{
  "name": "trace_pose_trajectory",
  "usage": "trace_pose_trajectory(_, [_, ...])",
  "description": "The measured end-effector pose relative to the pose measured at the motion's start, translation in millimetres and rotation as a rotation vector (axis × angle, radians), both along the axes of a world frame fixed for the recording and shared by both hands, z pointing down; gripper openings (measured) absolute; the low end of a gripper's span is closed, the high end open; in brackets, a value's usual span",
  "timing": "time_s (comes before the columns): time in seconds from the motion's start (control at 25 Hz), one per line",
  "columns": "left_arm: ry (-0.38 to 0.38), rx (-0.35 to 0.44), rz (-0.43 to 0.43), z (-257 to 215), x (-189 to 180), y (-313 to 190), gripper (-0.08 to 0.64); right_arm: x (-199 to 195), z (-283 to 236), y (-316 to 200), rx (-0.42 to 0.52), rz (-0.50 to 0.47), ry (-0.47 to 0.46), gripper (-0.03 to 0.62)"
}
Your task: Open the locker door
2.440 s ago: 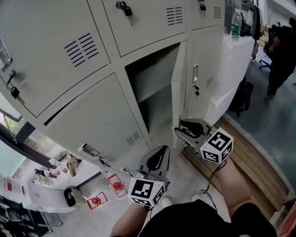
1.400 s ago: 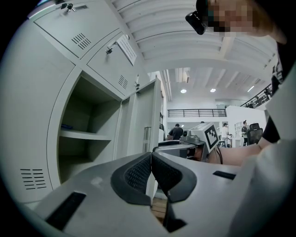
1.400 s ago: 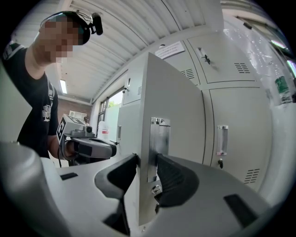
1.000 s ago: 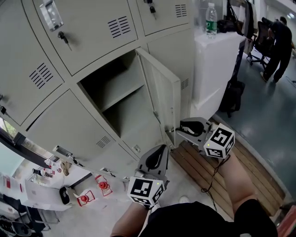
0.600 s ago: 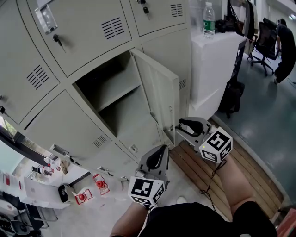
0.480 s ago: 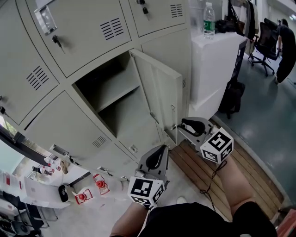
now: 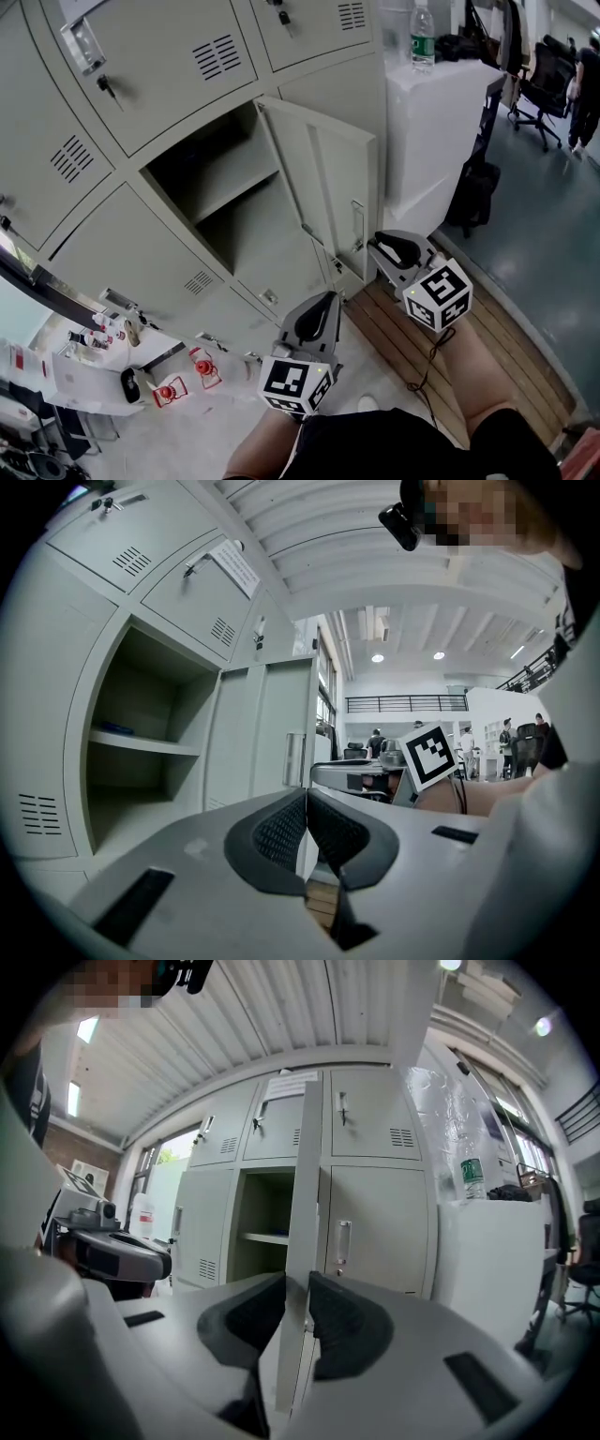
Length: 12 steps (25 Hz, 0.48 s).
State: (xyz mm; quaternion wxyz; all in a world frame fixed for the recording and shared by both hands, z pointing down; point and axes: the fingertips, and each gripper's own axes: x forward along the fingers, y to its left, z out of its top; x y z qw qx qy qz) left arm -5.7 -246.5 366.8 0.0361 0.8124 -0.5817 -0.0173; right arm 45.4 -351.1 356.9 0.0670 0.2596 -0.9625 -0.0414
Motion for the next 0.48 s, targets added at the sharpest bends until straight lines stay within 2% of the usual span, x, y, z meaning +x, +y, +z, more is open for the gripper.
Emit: trace_pose_trajectory(0.48, [-0.011,-0.005,-0.076,-0.6,-2.1,16.9,0.017,4.1,-1.2,0.6,0.011,0.024,-0.031,0.132])
